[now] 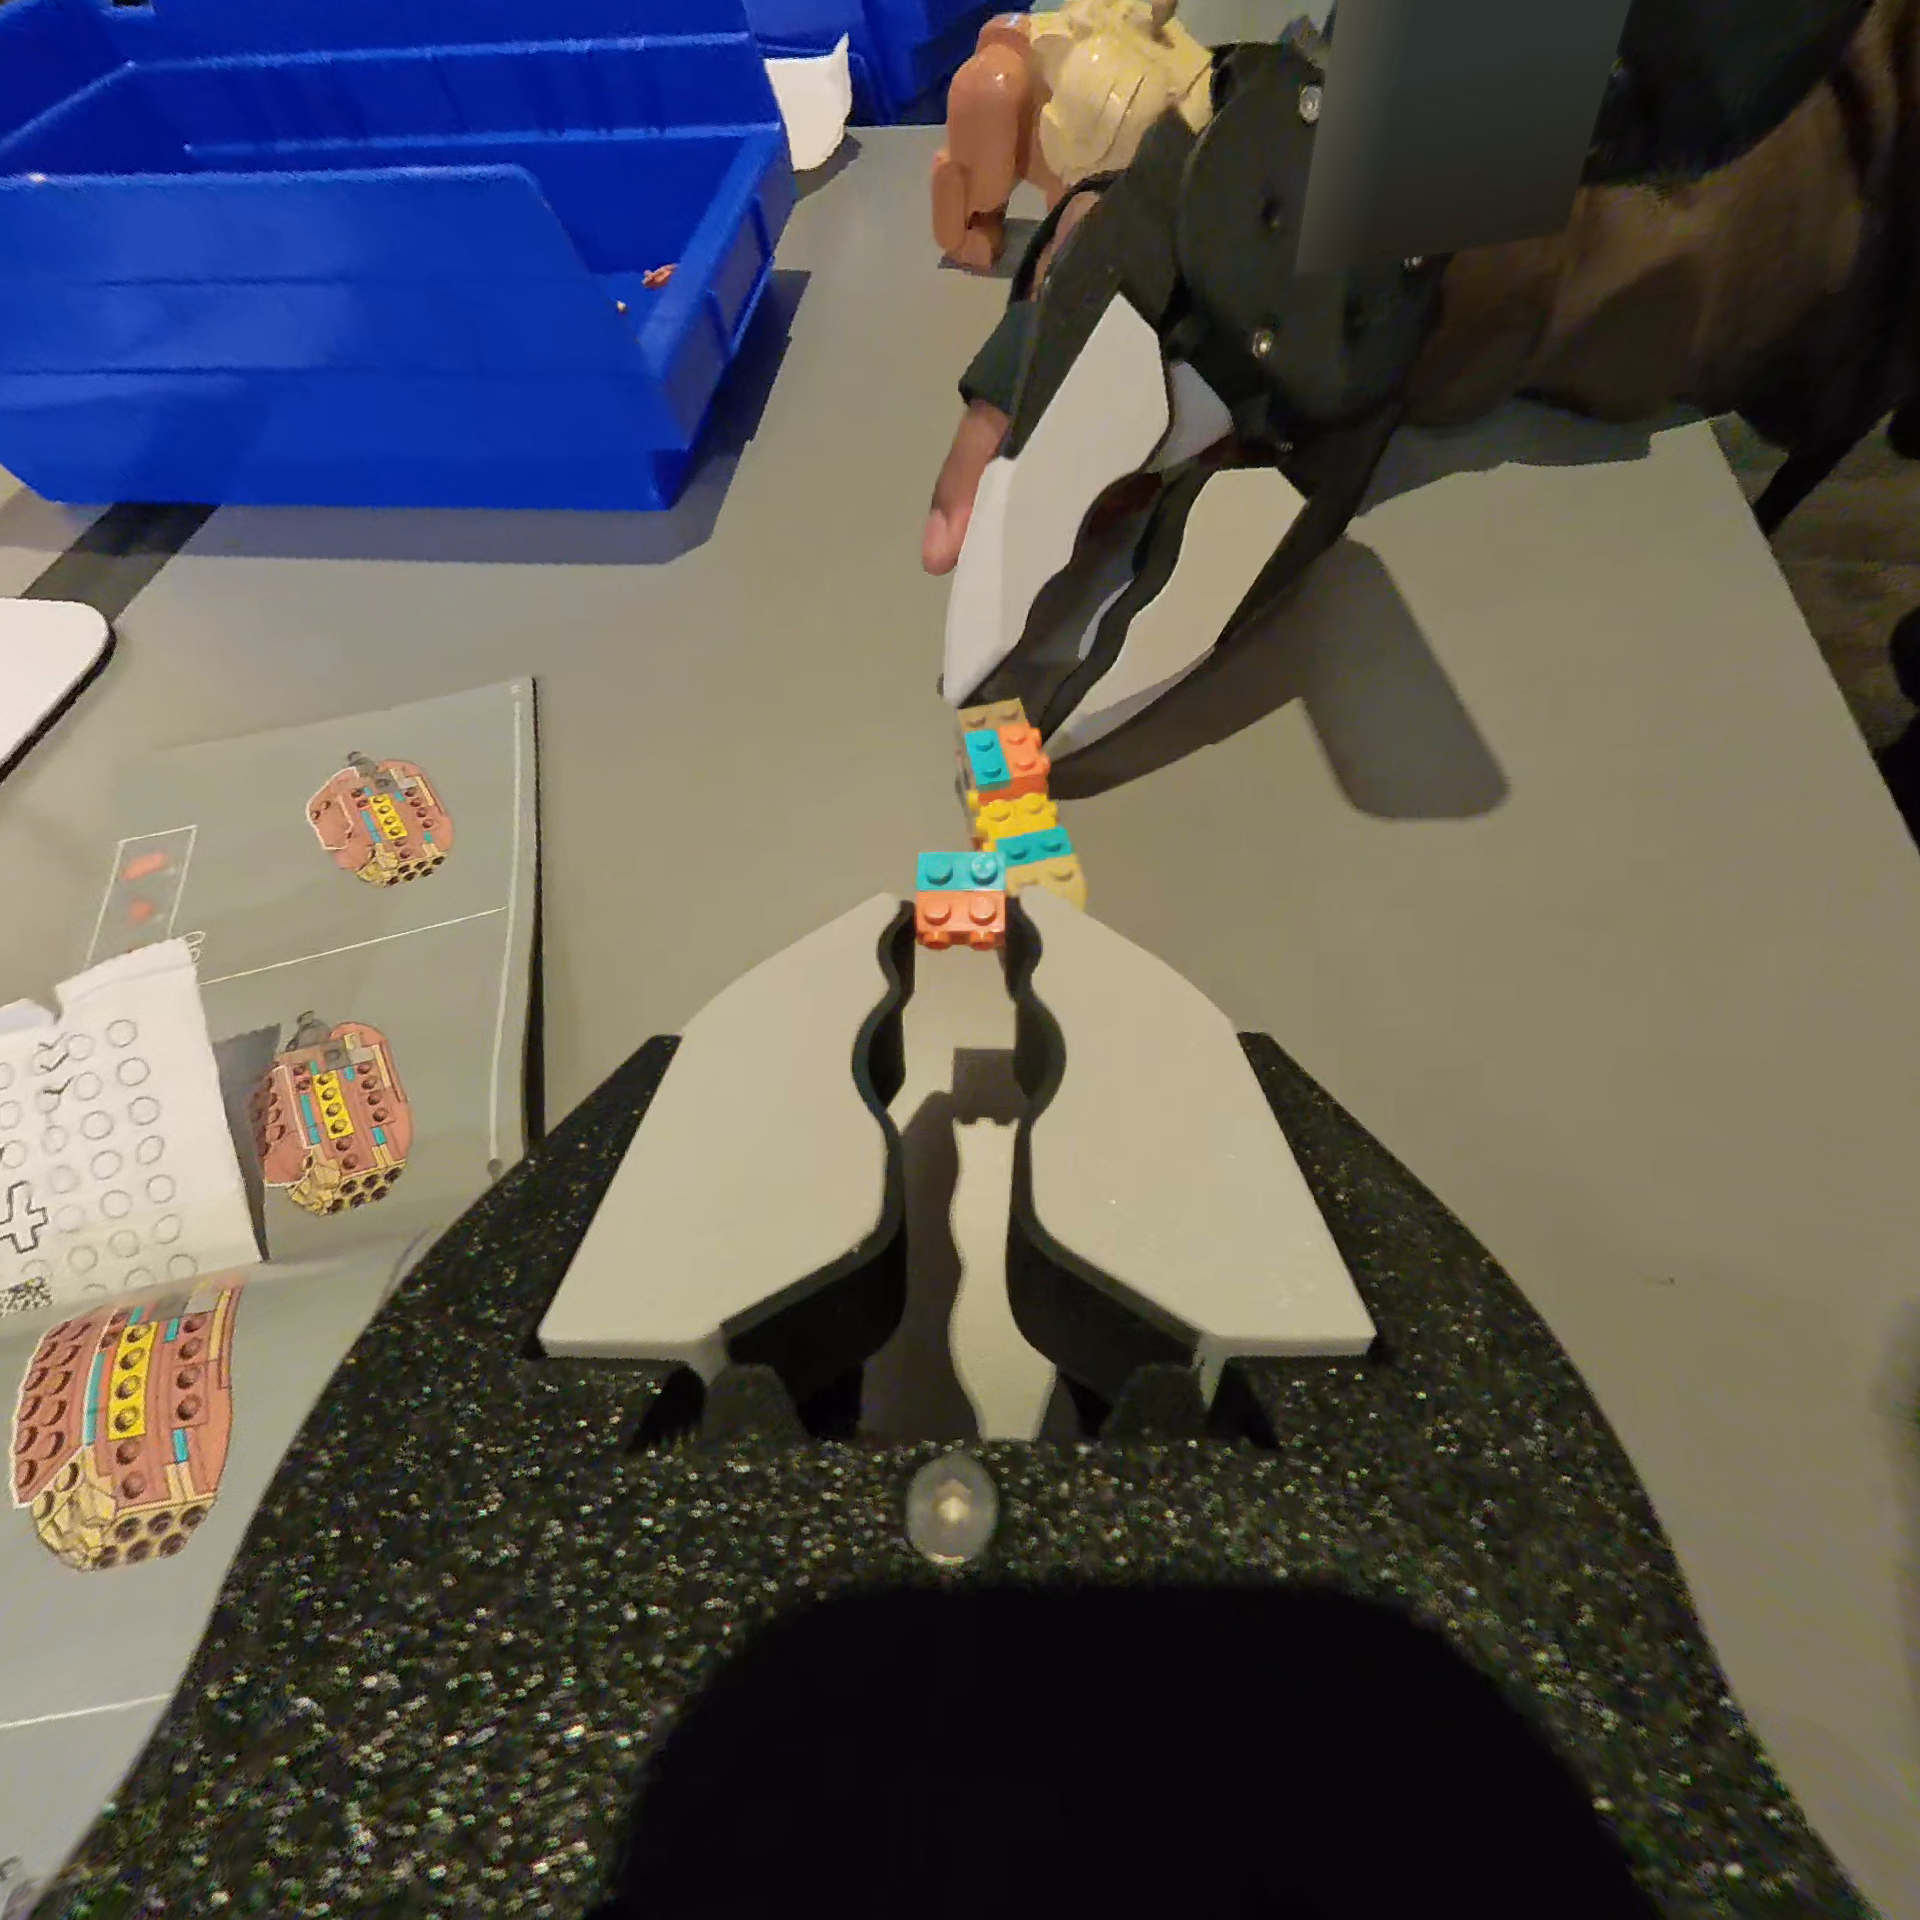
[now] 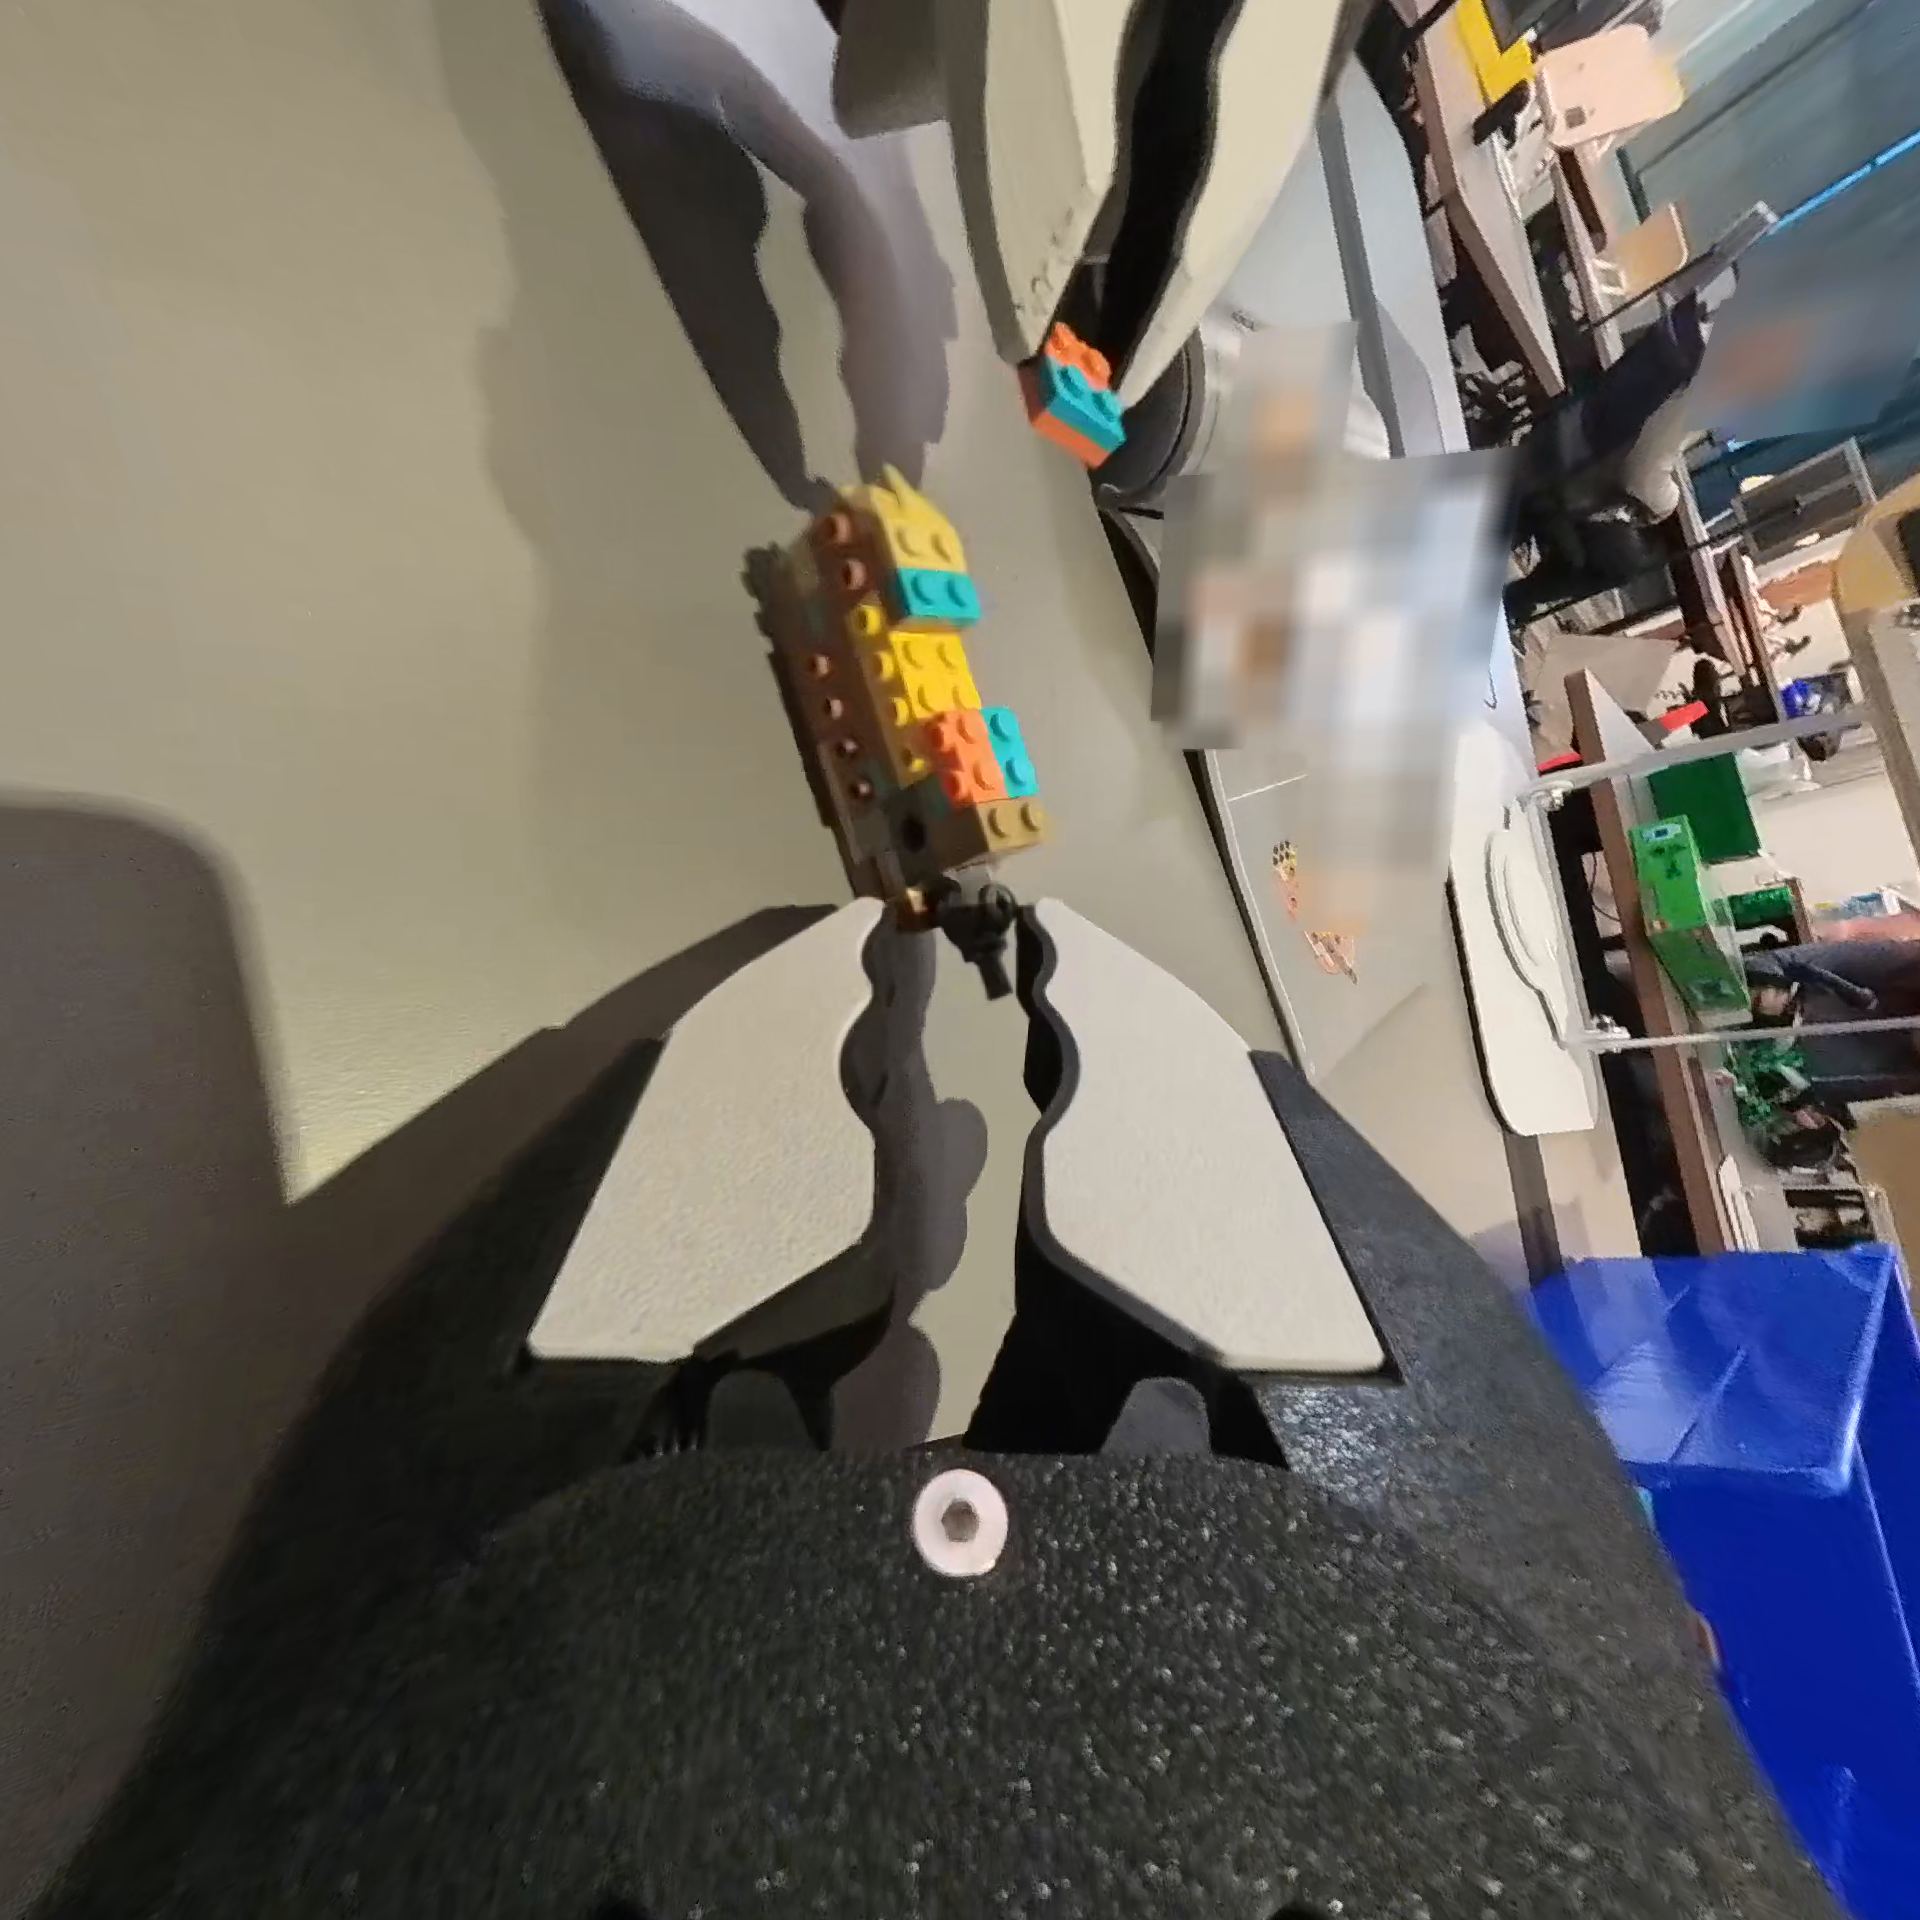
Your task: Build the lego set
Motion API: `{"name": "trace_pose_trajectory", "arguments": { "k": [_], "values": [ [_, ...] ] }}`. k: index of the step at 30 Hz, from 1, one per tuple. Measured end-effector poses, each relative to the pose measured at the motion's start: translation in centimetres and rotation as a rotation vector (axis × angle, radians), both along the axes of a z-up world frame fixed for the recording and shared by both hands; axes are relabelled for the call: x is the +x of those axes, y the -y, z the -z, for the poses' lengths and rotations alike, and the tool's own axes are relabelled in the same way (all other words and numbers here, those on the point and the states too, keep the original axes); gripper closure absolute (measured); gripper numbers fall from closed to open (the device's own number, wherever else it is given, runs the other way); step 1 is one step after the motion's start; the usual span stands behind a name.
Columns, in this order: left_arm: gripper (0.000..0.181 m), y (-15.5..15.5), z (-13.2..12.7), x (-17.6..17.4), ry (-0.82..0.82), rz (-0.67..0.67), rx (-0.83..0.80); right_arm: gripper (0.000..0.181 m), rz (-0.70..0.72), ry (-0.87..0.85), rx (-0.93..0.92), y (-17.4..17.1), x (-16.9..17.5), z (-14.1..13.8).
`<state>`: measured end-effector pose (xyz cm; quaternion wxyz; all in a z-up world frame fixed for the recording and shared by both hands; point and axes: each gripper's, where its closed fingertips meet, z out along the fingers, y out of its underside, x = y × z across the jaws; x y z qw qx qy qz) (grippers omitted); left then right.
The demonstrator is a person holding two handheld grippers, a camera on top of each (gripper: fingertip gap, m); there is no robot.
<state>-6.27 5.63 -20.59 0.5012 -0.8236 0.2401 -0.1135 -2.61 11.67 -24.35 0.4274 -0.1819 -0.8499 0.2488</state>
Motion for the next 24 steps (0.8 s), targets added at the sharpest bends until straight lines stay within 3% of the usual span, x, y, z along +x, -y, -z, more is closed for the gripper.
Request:
{"name": "trace_pose_trajectory", "arguments": {
  "k": [13,24],
  "values": [
    [0.165,-0.5,1.3,0.8,-0.023,0.032,-0.025,0.161,0.097,-0.048,-0.043,-0.7,-3.0,-0.4],
    [0.165,-0.9,1.4,1.2,-0.116,0.03,0.004,0.155,0.017,-0.042,-0.161,0.0,-1.4,-1.5]
  ]
}}
